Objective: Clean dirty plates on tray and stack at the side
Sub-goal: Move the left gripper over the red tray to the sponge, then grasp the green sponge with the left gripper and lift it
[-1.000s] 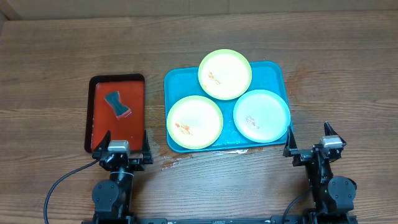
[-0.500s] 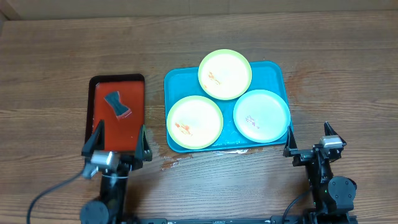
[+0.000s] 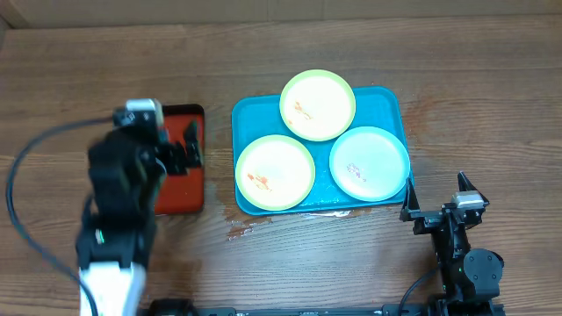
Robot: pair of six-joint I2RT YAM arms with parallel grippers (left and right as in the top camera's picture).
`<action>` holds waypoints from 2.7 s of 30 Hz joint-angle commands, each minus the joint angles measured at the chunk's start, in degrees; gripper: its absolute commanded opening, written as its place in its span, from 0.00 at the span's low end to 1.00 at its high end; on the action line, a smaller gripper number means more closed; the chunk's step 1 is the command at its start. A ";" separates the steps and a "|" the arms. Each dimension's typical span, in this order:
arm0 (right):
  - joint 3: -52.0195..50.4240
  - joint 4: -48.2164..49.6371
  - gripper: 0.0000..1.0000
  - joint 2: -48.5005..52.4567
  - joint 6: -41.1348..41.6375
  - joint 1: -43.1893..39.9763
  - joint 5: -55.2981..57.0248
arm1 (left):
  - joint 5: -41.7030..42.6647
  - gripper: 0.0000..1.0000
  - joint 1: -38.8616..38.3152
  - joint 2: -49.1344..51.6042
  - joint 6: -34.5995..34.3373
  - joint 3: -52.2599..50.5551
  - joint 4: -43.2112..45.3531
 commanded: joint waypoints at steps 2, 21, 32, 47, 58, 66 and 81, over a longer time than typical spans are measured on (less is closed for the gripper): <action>-0.57 0.33 1.00 -0.46 -0.22 -0.09 0.74 | 1.90 1.00 5.22 13.40 -6.75 14.25 -10.56; -0.57 0.31 1.00 -0.46 -0.22 -0.09 0.74 | -9.94 1.00 9.05 43.30 -25.86 17.27 -8.41; -0.57 0.31 1.00 -0.46 -0.22 -0.09 0.74 | -9.40 0.90 8.92 54.58 -28.39 17.27 -0.31; -0.57 0.33 1.00 -0.46 -0.22 -0.09 0.74 | -8.41 0.36 8.20 59.12 -28.35 17.27 5.49; -0.57 0.33 1.00 -0.46 -0.22 -0.09 0.74 | -8.35 1.00 8.24 58.05 -27.69 19.76 -3.06; -0.57 0.33 1.00 -0.46 -0.22 -0.09 0.74 | 1.29 0.89 8.24 57.66 -24.57 25.62 -13.40; -0.57 0.33 1.00 -0.46 -0.22 -0.09 0.74 | -2.64 0.99 8.24 57.88 -24.55 25.49 -18.51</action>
